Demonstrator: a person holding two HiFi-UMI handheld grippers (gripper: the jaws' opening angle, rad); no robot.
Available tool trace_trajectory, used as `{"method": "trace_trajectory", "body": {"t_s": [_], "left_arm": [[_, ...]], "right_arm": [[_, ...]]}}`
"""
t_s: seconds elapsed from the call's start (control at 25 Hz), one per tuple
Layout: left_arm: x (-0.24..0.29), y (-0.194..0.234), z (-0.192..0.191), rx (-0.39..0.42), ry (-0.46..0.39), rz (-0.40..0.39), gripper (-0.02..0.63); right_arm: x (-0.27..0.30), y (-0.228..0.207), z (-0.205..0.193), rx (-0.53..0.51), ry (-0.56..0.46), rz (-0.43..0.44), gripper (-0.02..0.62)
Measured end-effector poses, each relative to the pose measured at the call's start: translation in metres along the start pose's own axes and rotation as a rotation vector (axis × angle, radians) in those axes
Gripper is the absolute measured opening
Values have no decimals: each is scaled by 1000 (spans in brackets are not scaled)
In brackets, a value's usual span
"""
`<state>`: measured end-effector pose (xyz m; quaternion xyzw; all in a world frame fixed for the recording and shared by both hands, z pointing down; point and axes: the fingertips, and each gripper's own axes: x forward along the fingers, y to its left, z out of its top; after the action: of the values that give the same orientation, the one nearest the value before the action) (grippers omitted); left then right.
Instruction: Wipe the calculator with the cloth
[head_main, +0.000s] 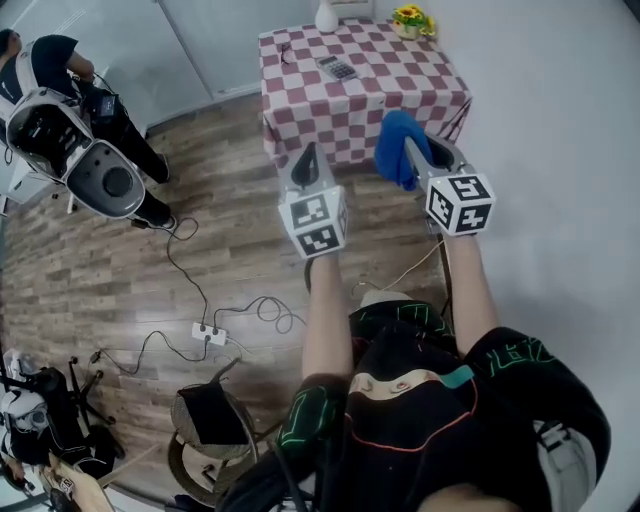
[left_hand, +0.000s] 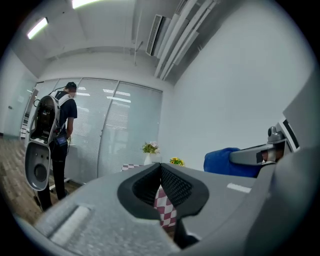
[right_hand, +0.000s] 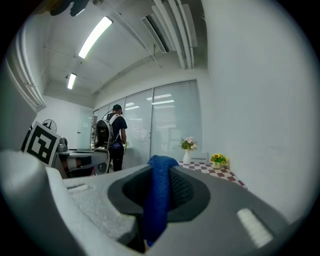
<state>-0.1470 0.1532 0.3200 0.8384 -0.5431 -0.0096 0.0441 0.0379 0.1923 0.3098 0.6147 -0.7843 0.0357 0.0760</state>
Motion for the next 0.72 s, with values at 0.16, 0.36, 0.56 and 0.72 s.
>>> {"method": "trace_trajectory", "body": {"t_s": [0.16,0.36,0.56,0.72], "left_arm": [[12,-10,-5,-9,11,-23,9],[20,-13,-7,-26,12,-34,9],[35,-16,-10,-14,16,-46,9],[50,4,-9,-16,18,-18,9]], "right_arm": [[1,-8,-3,-7,24,8,77],[5,-9,-8,-6,44,20,77],[26,-16,-9,6,36,47,77],[56,-4,-4,18,29,95,77]]}}
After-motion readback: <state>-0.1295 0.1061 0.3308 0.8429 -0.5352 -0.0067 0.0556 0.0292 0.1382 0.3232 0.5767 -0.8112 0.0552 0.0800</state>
